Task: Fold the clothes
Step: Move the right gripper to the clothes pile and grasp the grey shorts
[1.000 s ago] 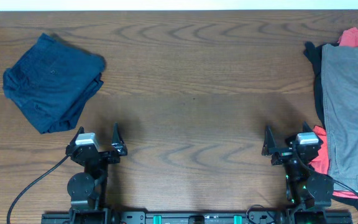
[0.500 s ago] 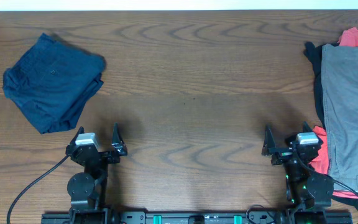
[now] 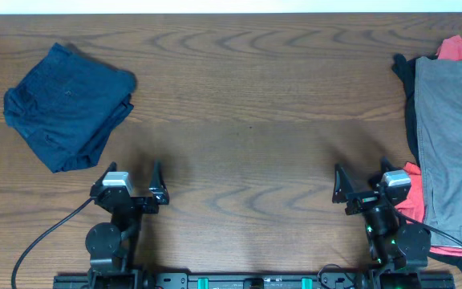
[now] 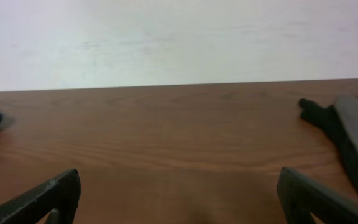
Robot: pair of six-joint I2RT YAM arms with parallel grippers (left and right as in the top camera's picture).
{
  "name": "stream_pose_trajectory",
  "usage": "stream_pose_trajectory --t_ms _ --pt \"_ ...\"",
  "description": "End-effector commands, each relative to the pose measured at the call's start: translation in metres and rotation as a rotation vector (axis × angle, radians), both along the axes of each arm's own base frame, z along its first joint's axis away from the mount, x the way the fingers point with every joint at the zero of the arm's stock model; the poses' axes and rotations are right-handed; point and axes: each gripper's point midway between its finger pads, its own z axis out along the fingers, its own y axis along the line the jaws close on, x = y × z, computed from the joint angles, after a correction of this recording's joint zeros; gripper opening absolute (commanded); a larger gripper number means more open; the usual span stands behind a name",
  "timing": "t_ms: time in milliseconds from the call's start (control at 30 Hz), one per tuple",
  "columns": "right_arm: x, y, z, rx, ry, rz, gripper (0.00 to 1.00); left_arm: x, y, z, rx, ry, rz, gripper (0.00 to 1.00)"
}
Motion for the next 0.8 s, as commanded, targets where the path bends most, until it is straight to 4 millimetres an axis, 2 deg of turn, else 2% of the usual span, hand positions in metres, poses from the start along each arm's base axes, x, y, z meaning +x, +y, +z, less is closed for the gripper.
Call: stream_pose_trajectory --t_ms 0,267,467,600,767 --pt "-0.005 0.008 0.018 0.039 -0.019 0.052 0.99 -0.004 -0.013 0.015 -0.056 0.008 -0.073 0.98" --pt "-0.006 0.005 0.039 0.039 0.089 0.030 0.99 -0.002 -0.016 0.039 -0.071 0.166 -0.083 0.98" --pt "0.008 0.003 0.054 0.027 0.254 0.019 0.99 0.008 -0.016 0.045 -0.086 0.387 -0.076 0.98" --pt "0.023 0.003 0.052 -0.036 0.423 0.034 0.99 0.009 -0.015 0.044 -0.094 0.568 -0.070 0.98" --pt "0.037 -0.001 0.037 -0.138 0.683 0.054 0.99 0.007 -0.016 0.045 -0.107 0.761 -0.063 0.98"
